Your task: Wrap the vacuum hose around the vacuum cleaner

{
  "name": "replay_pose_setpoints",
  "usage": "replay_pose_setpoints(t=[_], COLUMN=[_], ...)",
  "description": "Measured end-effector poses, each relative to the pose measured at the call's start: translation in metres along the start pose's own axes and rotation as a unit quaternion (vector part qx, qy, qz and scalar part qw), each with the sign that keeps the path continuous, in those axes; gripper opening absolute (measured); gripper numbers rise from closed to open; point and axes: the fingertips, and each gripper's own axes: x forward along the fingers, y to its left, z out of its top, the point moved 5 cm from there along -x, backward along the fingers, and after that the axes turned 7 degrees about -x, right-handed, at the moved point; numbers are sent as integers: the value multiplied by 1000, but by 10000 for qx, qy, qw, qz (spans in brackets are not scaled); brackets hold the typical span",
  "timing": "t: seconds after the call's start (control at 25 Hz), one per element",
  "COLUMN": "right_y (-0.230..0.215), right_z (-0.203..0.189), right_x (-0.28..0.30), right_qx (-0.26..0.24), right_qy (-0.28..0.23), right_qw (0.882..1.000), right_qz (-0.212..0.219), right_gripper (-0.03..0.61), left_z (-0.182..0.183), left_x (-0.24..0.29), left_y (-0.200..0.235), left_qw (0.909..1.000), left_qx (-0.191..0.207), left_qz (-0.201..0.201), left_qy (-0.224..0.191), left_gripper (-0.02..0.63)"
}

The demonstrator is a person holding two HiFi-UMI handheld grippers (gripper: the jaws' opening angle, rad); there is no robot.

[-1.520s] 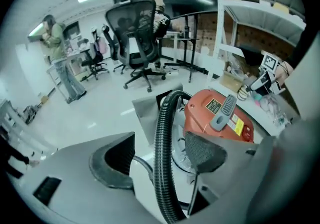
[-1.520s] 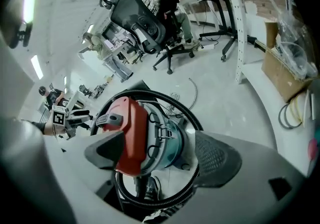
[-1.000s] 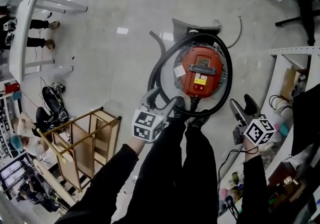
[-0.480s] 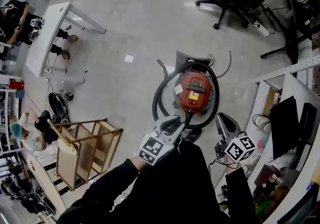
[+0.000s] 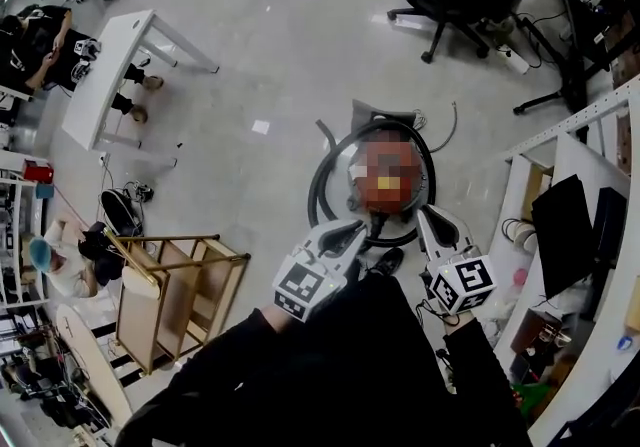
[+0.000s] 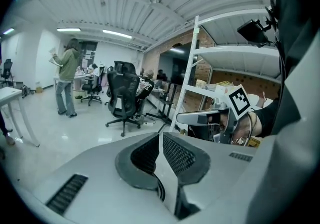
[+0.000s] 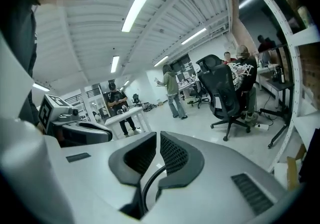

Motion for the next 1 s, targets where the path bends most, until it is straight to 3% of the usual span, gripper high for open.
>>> replay_pose_setpoints(t=[0.36,0.56,1.0], right_y=[39,63,147], right_z=[10,17,9], right_x=[1,5,26], right_qx=[-516,-600,-492], right_qy=[-7,90,453], right_qw=[9984,9953,9896], right_qz=[-250,-757,-1275], right_gripper=[36,34,31], left_z=[0,-7,-23], left_x=[-39,-54,-105], left_y=[17,38,79], left_qw=[9992,9985,9945], left_qx=[-153,-165,-224], left_qz=[154,-269,-1001], left_qy=[-339,-445,-209], left_gripper=[43,43,43])
